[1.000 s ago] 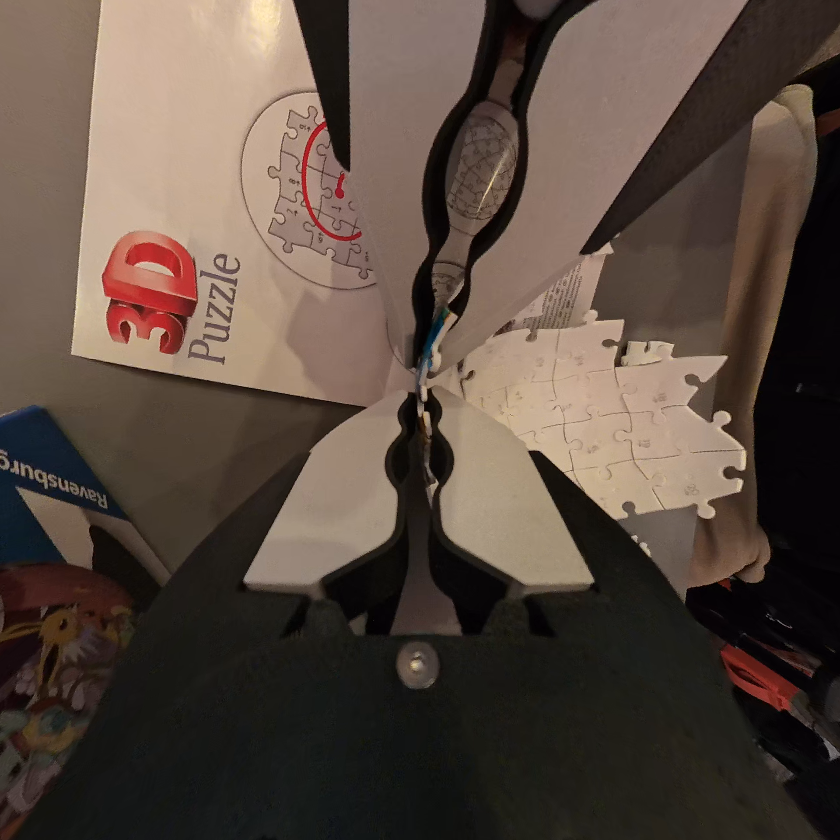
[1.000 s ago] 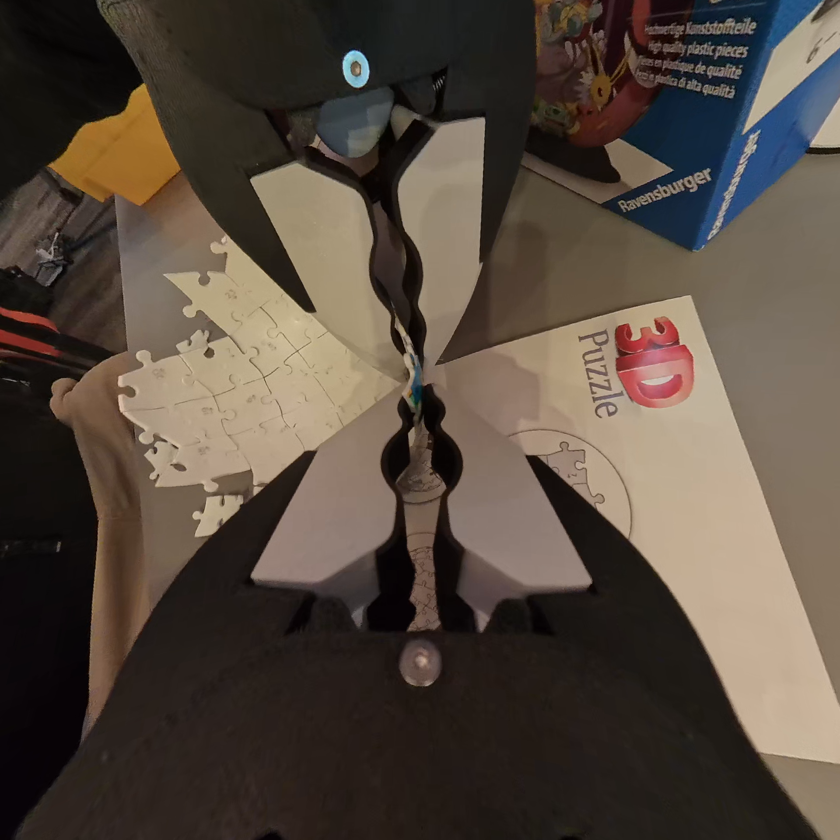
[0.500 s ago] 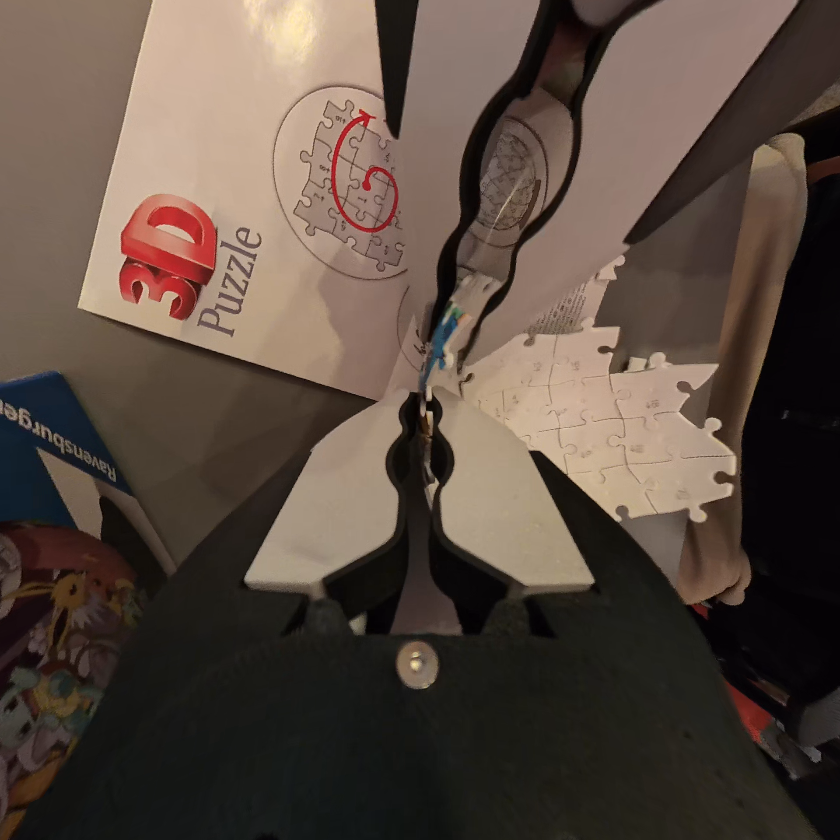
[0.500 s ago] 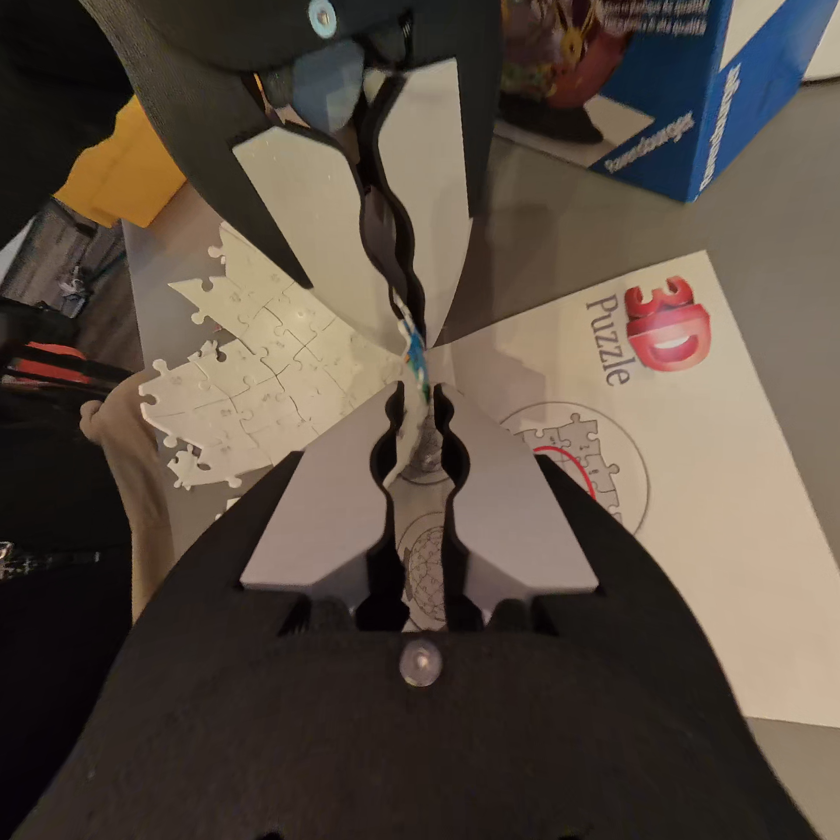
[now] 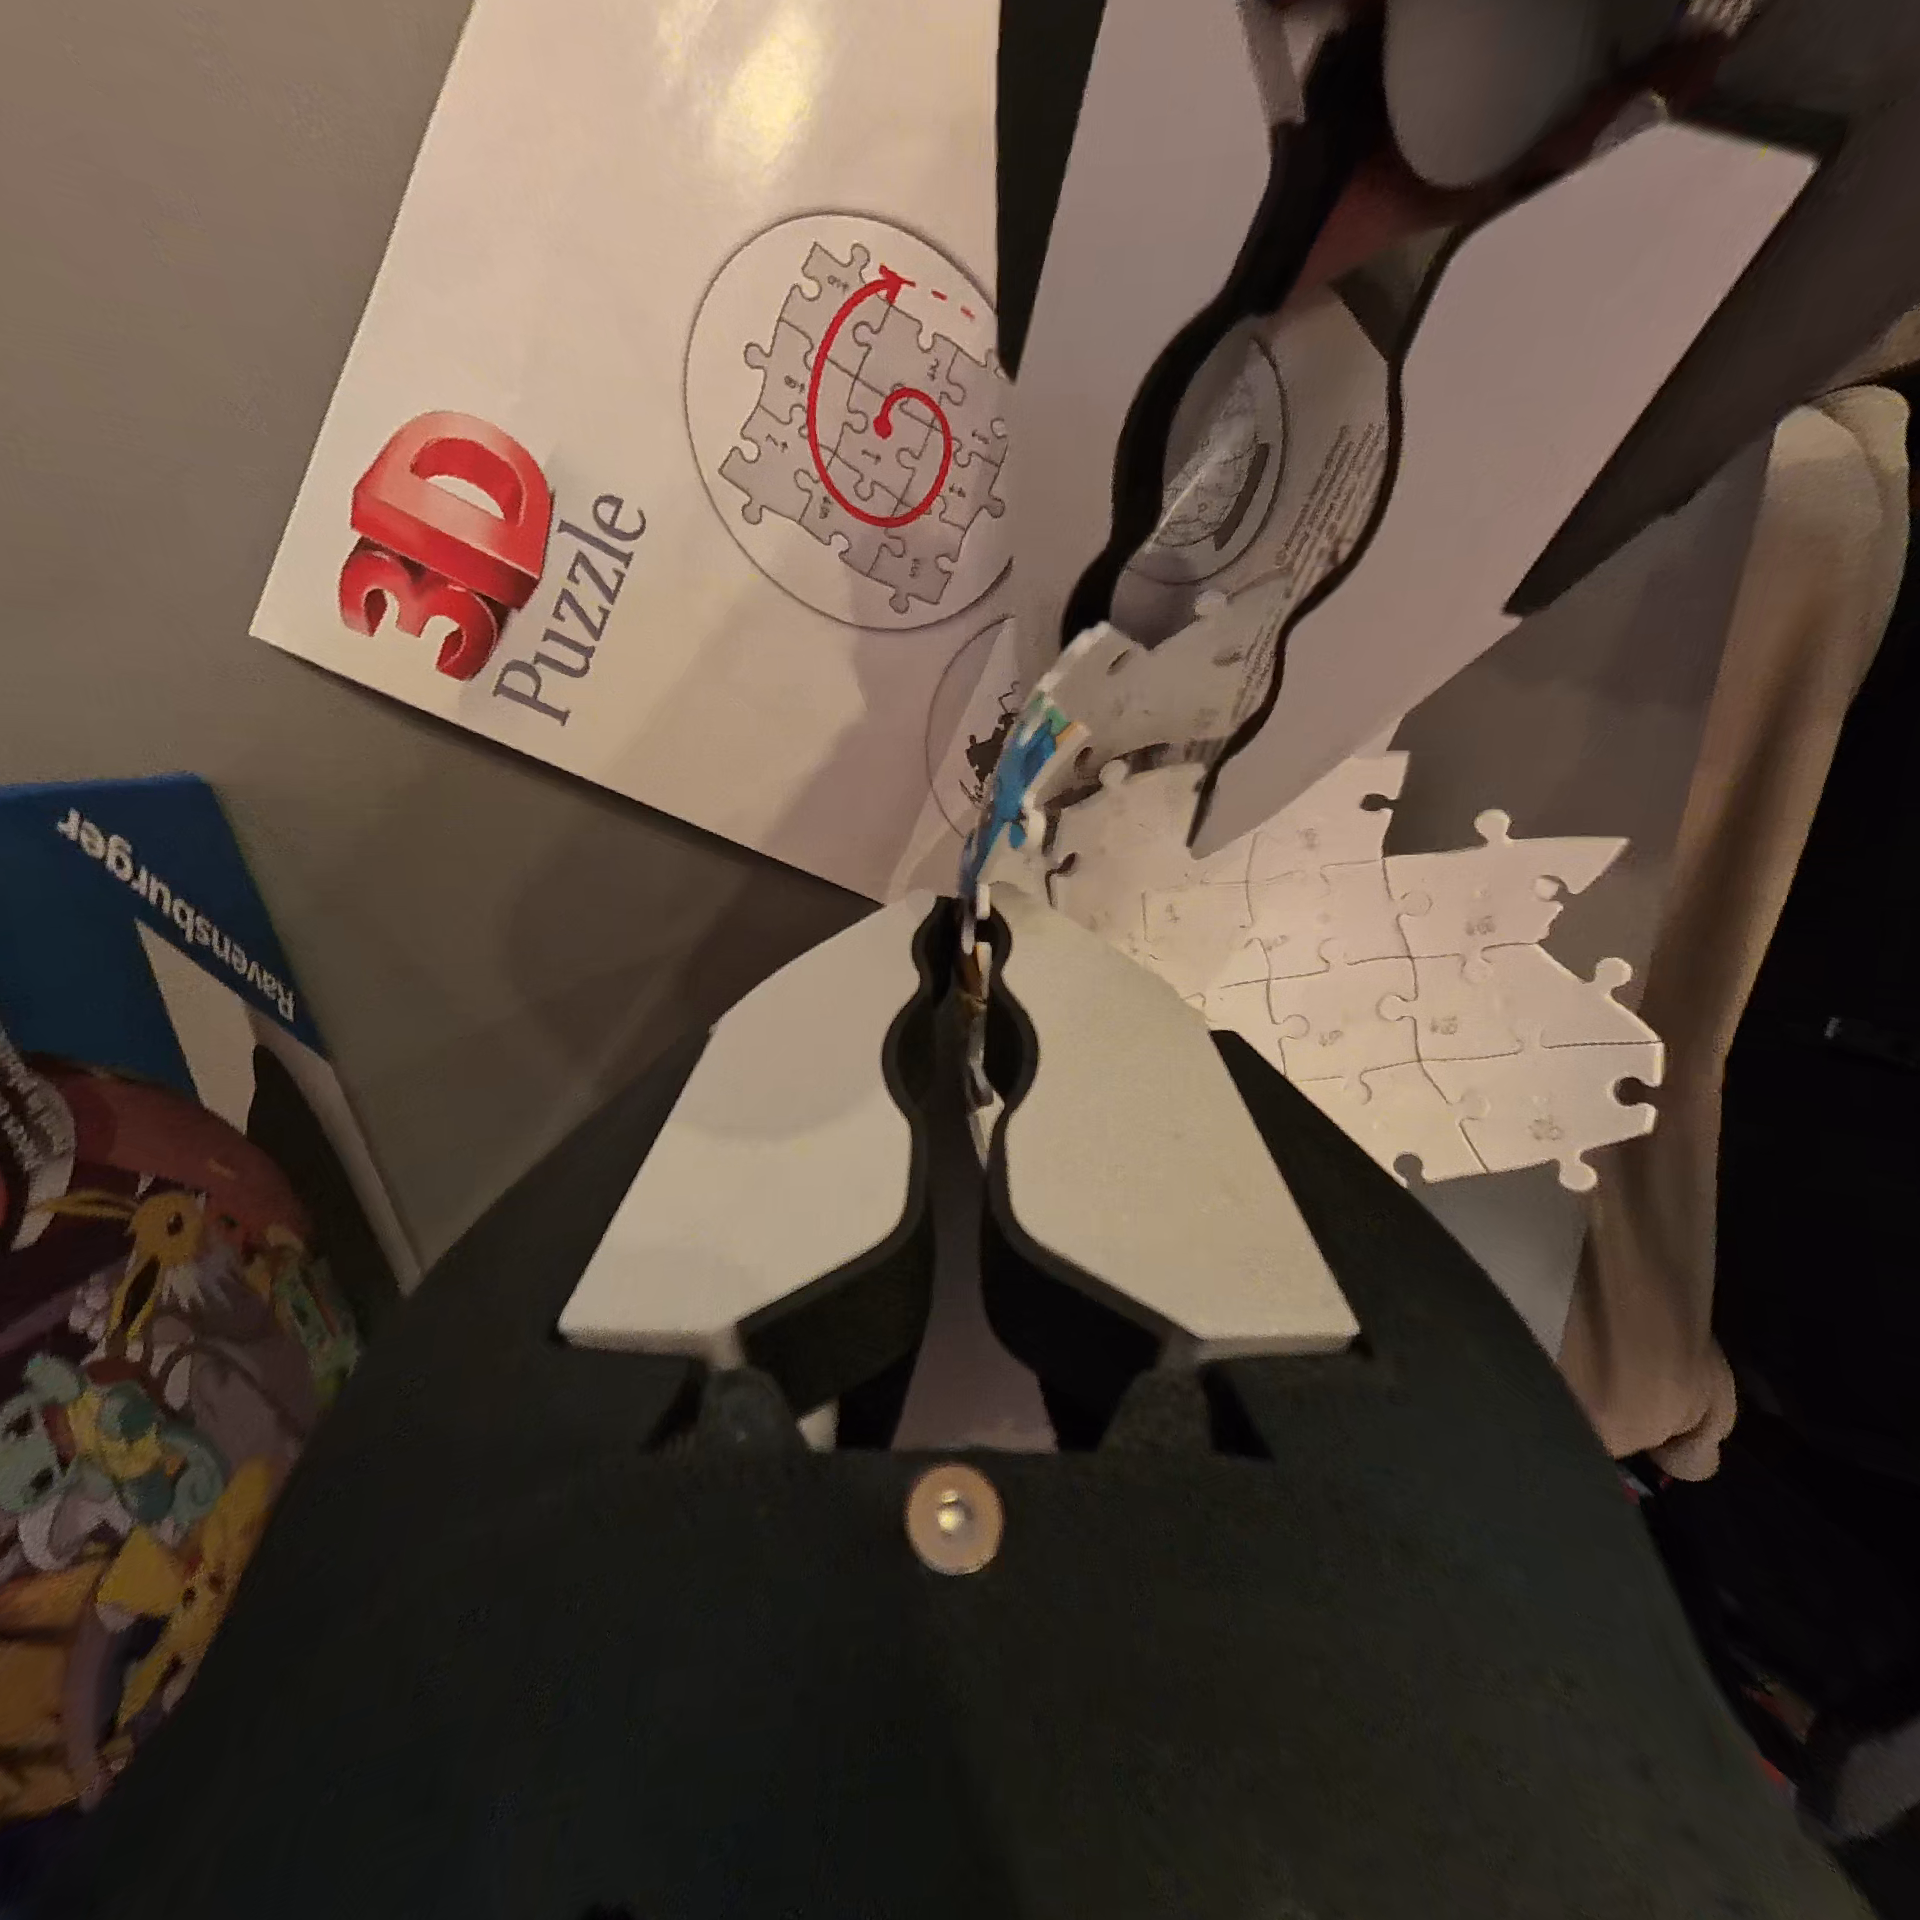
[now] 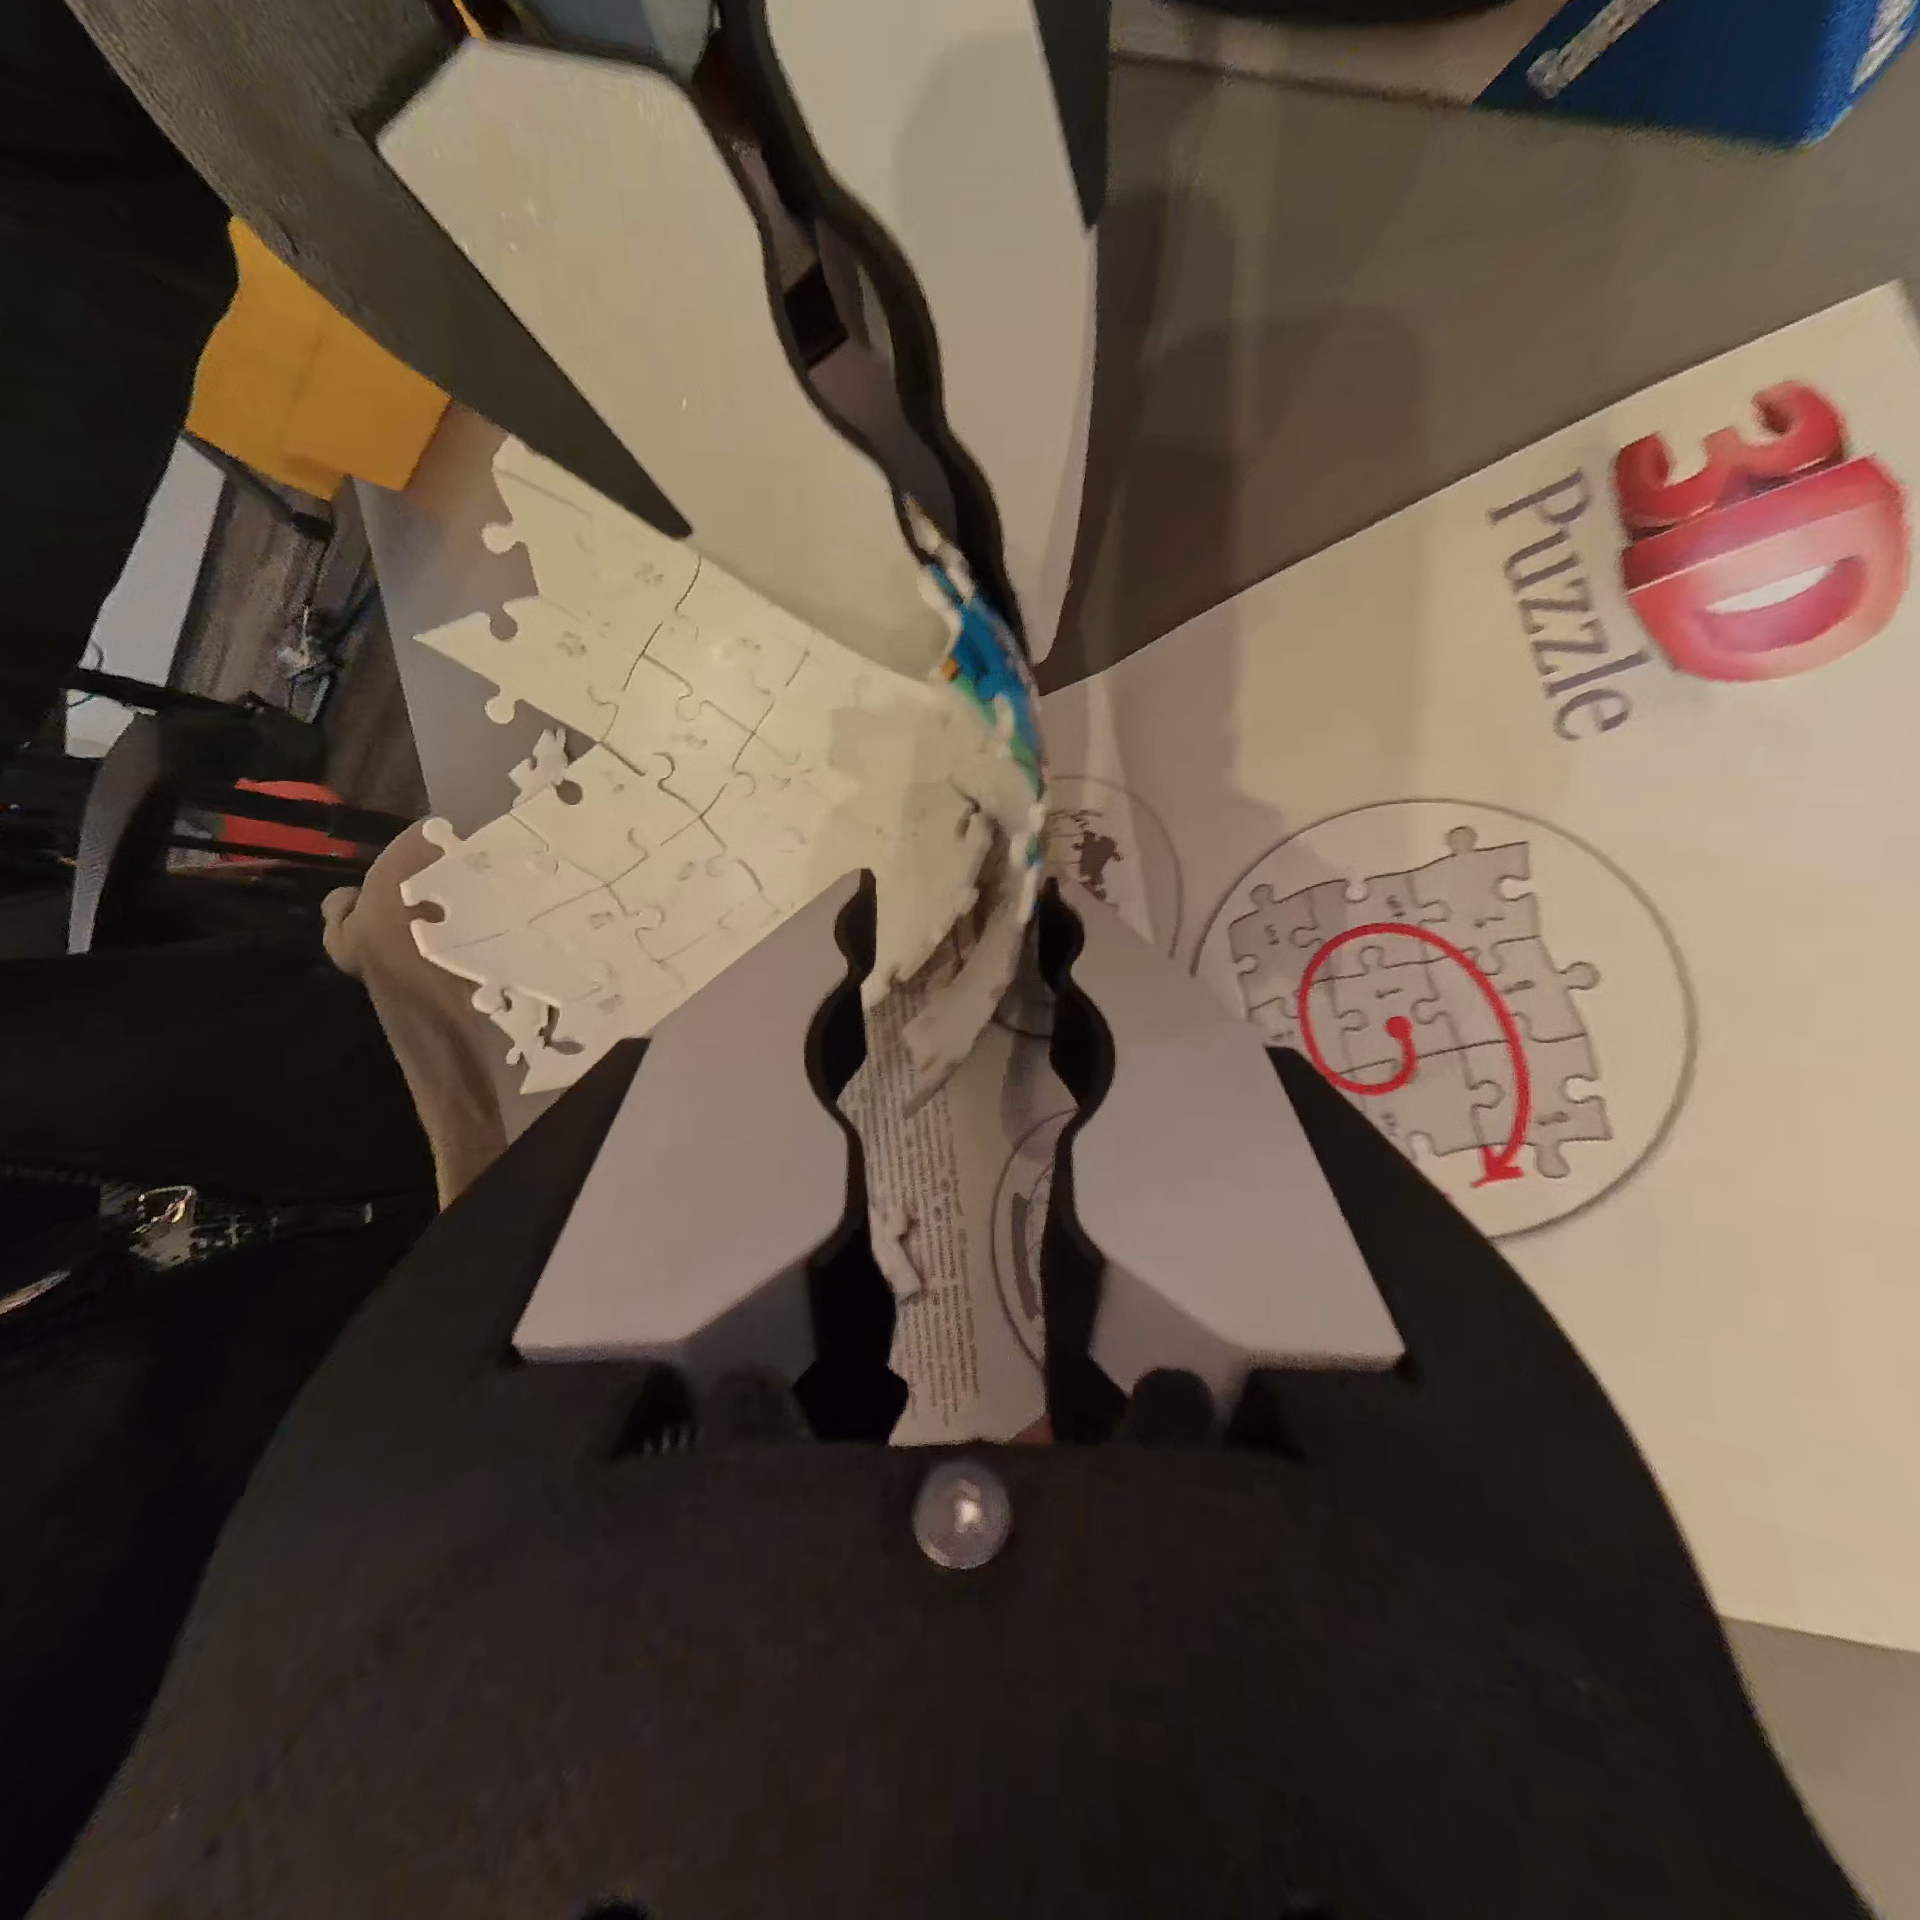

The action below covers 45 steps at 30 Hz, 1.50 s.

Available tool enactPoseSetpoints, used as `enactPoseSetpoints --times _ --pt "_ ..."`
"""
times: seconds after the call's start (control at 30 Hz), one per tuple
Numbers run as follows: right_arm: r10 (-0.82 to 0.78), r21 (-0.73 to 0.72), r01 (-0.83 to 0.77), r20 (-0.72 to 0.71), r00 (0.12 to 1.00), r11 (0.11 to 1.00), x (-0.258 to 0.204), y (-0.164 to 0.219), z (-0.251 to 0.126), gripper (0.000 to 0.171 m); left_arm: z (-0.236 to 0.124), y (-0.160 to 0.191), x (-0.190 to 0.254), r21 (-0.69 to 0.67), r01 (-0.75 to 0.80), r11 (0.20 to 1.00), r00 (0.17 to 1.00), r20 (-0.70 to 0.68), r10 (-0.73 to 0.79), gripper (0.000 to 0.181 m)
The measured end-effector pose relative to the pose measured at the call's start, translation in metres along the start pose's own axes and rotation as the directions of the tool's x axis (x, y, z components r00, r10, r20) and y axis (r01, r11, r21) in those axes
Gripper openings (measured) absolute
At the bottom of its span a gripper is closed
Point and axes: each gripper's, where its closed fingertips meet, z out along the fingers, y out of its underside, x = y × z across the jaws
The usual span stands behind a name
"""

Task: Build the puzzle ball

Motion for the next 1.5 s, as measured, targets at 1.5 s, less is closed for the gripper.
enactPoseSetpoints --times 1.5 --pt "0.054 0.075 -0.053 -0.007 0.999 0.996 -0.005 -0.004 -0.011 0.026 -0.021 0.003 0.000 0.175 0.063 0.983 0.991 0.102 -0.082 0.003"
